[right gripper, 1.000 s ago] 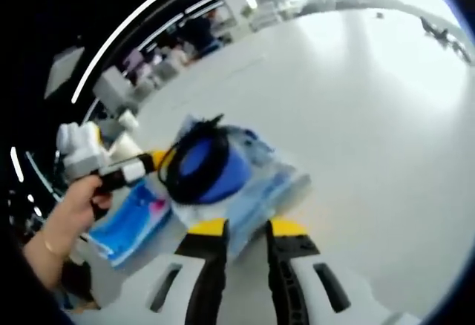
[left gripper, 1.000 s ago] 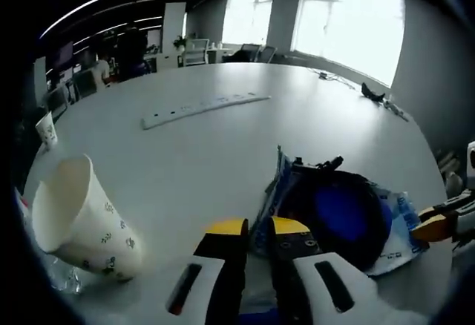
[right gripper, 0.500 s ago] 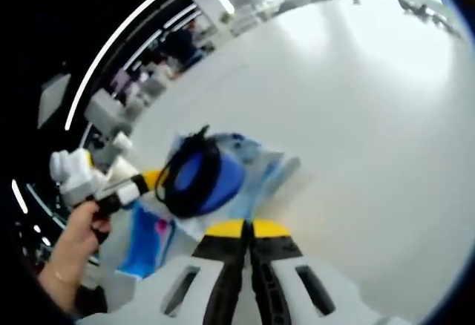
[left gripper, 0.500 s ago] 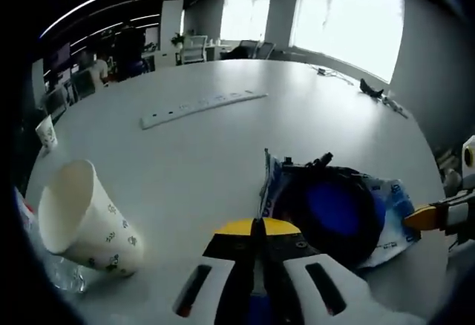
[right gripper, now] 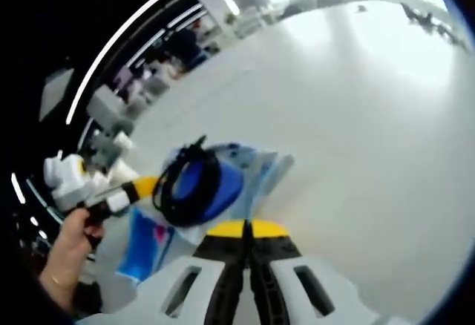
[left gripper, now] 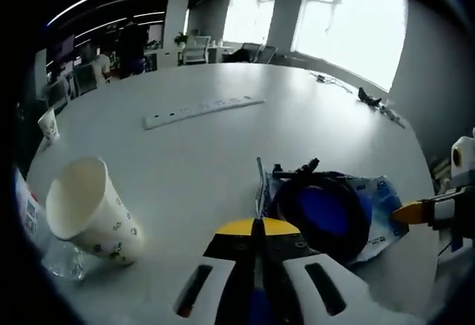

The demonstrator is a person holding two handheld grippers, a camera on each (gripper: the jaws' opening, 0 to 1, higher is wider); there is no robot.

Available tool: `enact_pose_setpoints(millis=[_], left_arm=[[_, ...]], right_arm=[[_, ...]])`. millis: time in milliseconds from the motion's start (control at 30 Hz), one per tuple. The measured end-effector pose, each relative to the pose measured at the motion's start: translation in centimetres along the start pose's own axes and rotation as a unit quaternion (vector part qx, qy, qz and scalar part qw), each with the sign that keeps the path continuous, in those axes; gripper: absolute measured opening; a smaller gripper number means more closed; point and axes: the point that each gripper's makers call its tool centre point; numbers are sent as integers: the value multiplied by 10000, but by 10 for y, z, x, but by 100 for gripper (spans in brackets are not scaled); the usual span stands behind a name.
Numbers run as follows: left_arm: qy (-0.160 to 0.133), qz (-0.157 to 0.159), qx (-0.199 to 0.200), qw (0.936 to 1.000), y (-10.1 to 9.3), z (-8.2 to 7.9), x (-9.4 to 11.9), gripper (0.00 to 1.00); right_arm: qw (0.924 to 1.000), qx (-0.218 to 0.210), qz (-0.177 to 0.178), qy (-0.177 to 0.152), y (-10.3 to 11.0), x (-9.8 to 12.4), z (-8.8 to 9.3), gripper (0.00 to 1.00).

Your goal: Arrange the tabletop items into an orderly group along one side of the table until the central work area is clear of visible clutter.

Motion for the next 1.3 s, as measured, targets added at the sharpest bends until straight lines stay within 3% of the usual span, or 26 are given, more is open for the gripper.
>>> enact_pose_setpoints(millis=[267, 600, 1033, 1300], left_arm=[[-342, -48, 215, 9992, -4, -14, 9, 0], [-529, -175, 428, 9975, 3, -18, 16, 0], [-722, -356, 667, 9945, 18, -23, 22, 0], [-812, -476, 785, 9925, 27, -24, 25, 0]], right_arm=[[9980, 617, 63, -157, -3, -2, -27, 0], [9931, 1159, -41, -187, 3, -16, -60, 0], [9881, 1508, -286, -79, 15, -40, -82, 0], [9809, 1893, -452, 61, 24, -58, -94, 0]])
Point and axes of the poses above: the point that each gripper's makers call its tool centre point, and the gripper's own axes: x roughly backward along the fingers, y roughly to its left, z roughly out of its underside, and after that the axes turned 9 degrees about x, right-handed
